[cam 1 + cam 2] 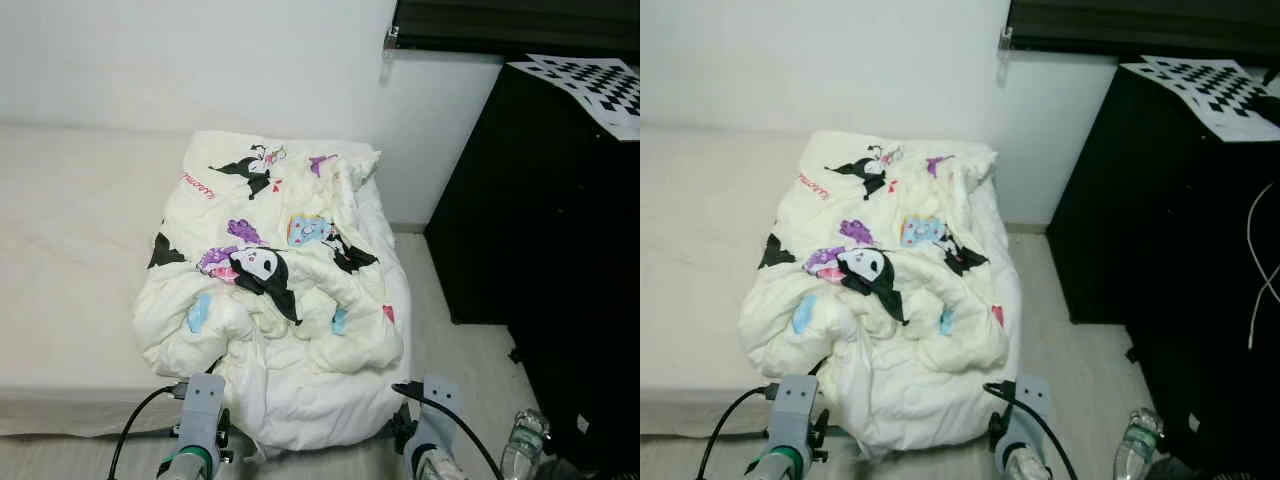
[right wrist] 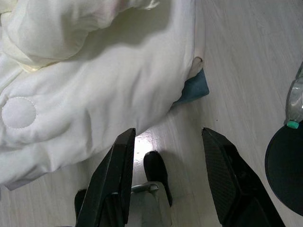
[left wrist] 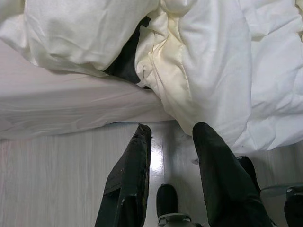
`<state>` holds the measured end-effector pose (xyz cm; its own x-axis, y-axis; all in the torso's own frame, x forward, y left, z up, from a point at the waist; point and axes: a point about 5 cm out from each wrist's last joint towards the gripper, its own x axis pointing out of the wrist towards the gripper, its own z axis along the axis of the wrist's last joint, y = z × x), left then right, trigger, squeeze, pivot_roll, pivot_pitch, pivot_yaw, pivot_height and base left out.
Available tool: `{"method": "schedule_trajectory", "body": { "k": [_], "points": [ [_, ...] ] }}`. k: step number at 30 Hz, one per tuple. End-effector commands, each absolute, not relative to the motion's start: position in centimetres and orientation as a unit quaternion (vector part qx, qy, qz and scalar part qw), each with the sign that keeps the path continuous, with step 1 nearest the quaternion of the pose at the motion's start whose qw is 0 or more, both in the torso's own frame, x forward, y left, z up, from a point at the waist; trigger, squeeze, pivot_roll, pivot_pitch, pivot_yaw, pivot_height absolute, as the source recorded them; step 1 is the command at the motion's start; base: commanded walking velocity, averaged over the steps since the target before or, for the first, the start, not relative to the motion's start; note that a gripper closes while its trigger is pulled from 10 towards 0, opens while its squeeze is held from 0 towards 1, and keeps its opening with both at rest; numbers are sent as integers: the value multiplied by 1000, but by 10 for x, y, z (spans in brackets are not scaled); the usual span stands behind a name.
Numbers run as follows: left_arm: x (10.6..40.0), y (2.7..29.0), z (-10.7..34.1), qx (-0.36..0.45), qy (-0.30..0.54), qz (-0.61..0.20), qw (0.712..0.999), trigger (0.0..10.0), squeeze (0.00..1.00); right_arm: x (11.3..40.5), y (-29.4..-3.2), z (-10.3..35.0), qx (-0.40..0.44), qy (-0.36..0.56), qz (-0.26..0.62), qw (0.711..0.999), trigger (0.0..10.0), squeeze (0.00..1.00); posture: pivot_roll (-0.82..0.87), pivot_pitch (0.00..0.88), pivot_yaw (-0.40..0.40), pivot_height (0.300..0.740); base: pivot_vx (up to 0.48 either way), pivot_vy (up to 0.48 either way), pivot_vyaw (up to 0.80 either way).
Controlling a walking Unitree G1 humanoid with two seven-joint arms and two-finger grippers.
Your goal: Clean up the room
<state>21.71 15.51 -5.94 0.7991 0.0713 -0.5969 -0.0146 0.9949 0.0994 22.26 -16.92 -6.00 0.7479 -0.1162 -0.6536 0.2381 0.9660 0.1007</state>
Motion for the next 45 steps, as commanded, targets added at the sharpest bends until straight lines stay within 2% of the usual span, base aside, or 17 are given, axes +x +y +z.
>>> {"method": "schedule_trajectory", "body": {
  "k": [1, 24, 34, 45],
  "points": [
    [212, 154, -64, 43, 331, 22, 942, 10000, 0, 216, -169, -64, 89, 356, -98, 925, 10000, 0, -7, 0, 10, 740, 0, 0, 0],
    [211, 151, -64, 35, 331, 33, 942, 10000, 0, 222, -171, -61, 74, 351, -84, 930, 10000, 0, -7, 0, -30, 740, 0, 0, 0],
    [209, 143, -65, 21, 333, 40, 942, 10000, 0, 225, -178, -58, 47, 349, -68, 934, 10000, 0, -32, 0, -76, 740, 0, 0, 0],
    [208, 144, -66, 21, 334, 42, 941, 10000, 0, 226, -177, -57, 45, 347, -66, 934, 10000, 0, -30, 0, -62, 740, 0, 0, 0]
  ]
}}
